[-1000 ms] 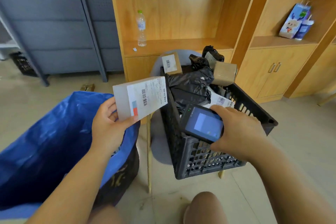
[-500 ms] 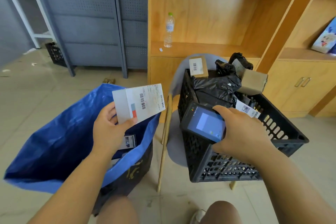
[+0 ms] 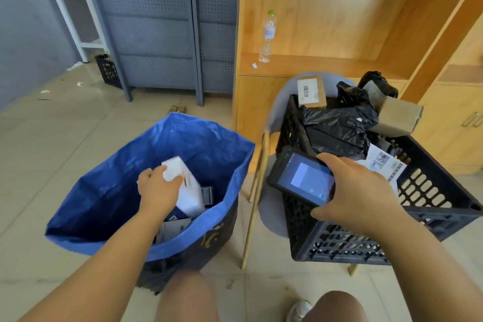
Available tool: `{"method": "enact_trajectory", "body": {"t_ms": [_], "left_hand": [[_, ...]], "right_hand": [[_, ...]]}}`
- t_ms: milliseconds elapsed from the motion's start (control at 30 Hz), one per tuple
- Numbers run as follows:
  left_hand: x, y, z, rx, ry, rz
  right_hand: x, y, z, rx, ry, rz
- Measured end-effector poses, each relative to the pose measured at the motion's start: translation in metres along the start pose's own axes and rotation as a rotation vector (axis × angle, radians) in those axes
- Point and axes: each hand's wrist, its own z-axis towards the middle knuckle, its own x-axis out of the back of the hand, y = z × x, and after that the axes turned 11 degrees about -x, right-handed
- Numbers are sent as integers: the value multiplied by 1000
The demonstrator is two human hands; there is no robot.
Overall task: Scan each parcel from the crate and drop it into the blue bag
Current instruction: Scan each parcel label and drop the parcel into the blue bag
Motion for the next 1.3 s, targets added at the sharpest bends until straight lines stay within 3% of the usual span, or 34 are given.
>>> {"method": "enact_trajectory", "body": {"t_ms": [200, 367, 633, 767, 1033, 1200, 1300], "left_hand": [[-37, 23, -19, -140, -265, -64], [-77, 94, -29, -295, -449, -145], [-167, 196, -34, -568, -610, -155], [-221, 226, -25, -769, -640, 23], [-299, 244, 4, -1117, -607, 848], [-316, 247, 9, -1244, -564, 1068], [-320, 253, 5, -1299, -506, 1079]], "right_hand": [[2, 30, -8, -84, 16, 17], [10, 73, -14, -197, 46, 48], [14, 155, -23, -445, 134, 81], [12, 188, -16, -556, 172, 96], [13, 228, 18, -646, 186, 109], [4, 235, 32, -645, 161, 133], [-5, 234, 35, -650, 133, 148]]}}
